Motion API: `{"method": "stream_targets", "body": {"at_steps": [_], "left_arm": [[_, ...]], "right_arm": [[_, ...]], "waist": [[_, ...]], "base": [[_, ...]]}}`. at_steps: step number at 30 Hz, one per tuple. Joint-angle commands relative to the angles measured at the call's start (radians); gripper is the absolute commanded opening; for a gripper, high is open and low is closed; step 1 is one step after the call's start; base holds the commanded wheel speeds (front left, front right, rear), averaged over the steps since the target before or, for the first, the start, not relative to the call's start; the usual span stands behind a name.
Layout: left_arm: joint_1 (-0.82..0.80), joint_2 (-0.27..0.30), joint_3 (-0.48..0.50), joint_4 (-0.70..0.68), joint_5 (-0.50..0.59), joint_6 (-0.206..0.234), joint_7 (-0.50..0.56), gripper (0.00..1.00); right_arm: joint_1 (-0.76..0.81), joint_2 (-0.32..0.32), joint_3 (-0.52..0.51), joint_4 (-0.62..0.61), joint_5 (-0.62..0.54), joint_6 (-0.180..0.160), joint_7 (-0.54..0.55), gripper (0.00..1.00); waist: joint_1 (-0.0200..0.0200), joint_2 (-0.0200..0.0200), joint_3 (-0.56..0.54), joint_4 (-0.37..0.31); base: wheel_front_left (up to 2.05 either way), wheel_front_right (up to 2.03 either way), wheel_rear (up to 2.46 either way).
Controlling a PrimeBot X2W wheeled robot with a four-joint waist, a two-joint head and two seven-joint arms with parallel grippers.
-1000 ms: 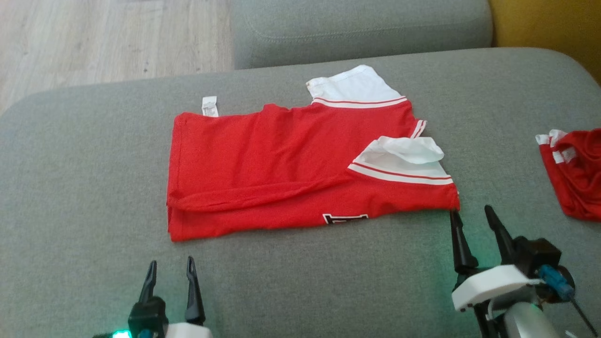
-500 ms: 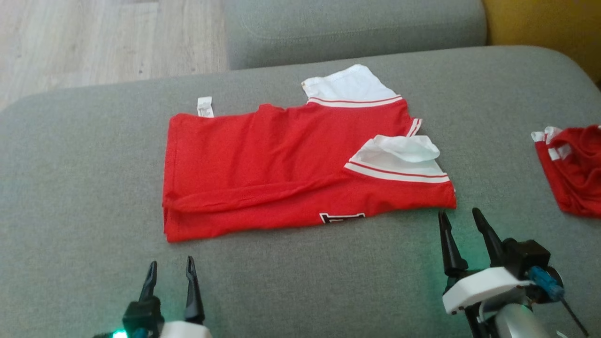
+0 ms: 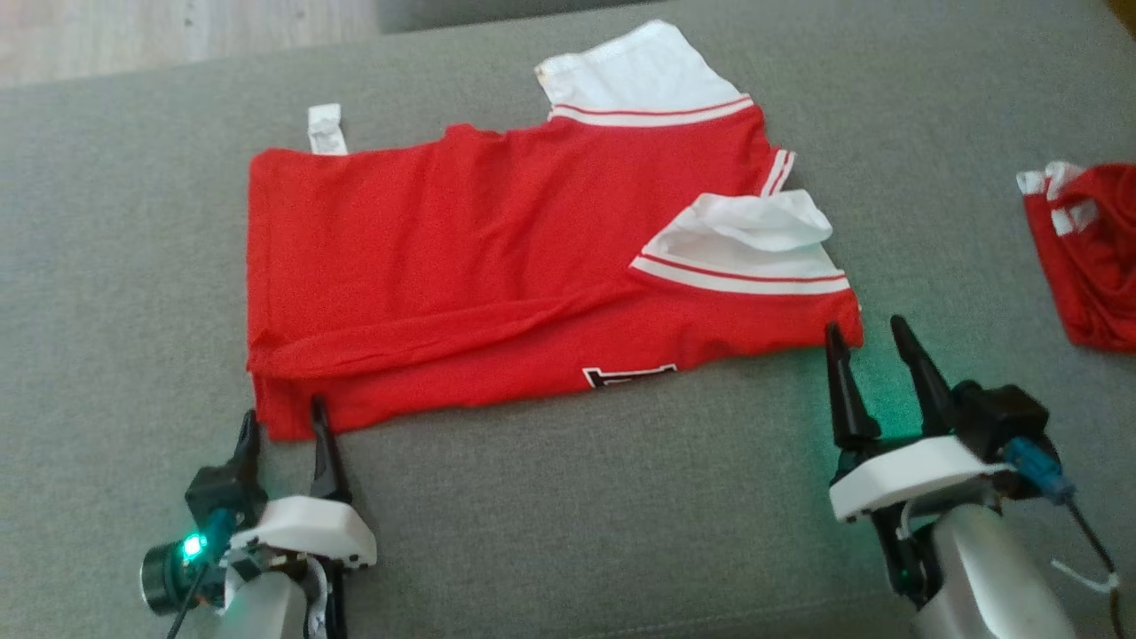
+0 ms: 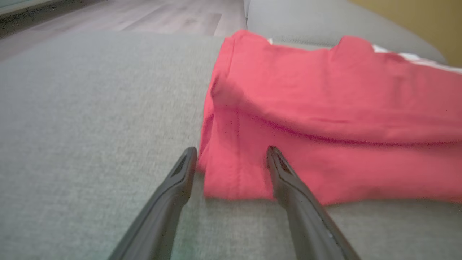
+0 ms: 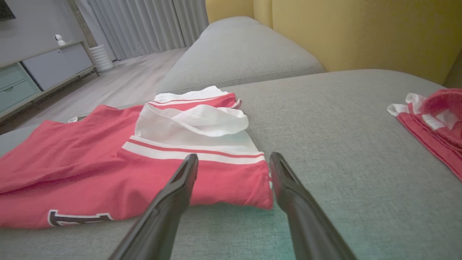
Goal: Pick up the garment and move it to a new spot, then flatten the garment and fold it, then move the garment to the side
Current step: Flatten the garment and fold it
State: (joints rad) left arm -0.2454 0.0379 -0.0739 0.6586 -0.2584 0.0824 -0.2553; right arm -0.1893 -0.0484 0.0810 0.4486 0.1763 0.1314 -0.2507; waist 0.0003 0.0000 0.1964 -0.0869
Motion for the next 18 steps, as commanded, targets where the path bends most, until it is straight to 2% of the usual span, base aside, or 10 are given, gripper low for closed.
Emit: {"method": "stream_targets", "body": {"at_steps": [1,4,6,7,11,13,16,18], "left_arm": [[-0.034,0.012,0.040,0.009,0.000,0.007,-0.006,1.00],[-0.061,0.012,0.052,0.083,-0.011,0.021,-0.006,0.98],[-0.071,0.012,0.043,0.115,-0.024,0.018,-0.006,0.36],[-0.075,0.012,0.032,0.127,-0.026,0.013,-0.006,0.00],[-0.083,0.012,-0.017,0.155,-0.043,-0.012,-0.006,0.00],[-0.084,0.012,-0.049,0.154,-0.063,-0.018,-0.006,0.00],[-0.079,0.012,-0.077,0.149,-0.080,-0.021,-0.006,0.00],[-0.077,0.012,-0.099,0.145,-0.089,-0.028,-0.006,0.00]], "right_arm": [[-0.034,-0.002,0.013,-0.025,0.001,-0.001,-0.011,1.00],[-0.052,-0.002,-0.005,-0.001,-0.001,-0.001,-0.011,1.00],[-0.063,-0.002,-0.015,0.029,0.006,-0.001,-0.011,1.00],[-0.070,-0.002,-0.019,0.047,0.011,-0.001,-0.011,1.00],[-0.108,-0.002,-0.033,0.136,0.024,-0.001,-0.011,1.00],[-0.139,-0.002,-0.028,0.195,0.090,-0.001,-0.011,1.00],[-0.167,-0.002,-0.010,0.267,0.106,-0.001,-0.011,1.00],[-0.185,-0.002,0.013,0.309,0.130,-0.001,-0.011,0.28]], "waist": [[-0.0003,0.0000,0.026,-0.018],[-0.0003,0.0000,0.041,-0.024],[-0.0003,0.0000,0.046,-0.024],[-0.0003,0.0000,0.049,-0.023],[-0.0003,0.0000,0.058,-0.010],[-0.0003,0.0000,0.063,0.005],[-0.0003,0.0000,0.066,0.017],[-0.0003,0.0000,0.067,0.025]], "base": [[0.00,0.00,0.00],[0.00,0.00,0.00],[0.00,0.00,0.00],[0.00,0.00,0.00],[0.00,0.00,0.00],[0.00,0.00,0.00],[0.00,0.00,0.00],[0.00,0.00,0.00]]}}
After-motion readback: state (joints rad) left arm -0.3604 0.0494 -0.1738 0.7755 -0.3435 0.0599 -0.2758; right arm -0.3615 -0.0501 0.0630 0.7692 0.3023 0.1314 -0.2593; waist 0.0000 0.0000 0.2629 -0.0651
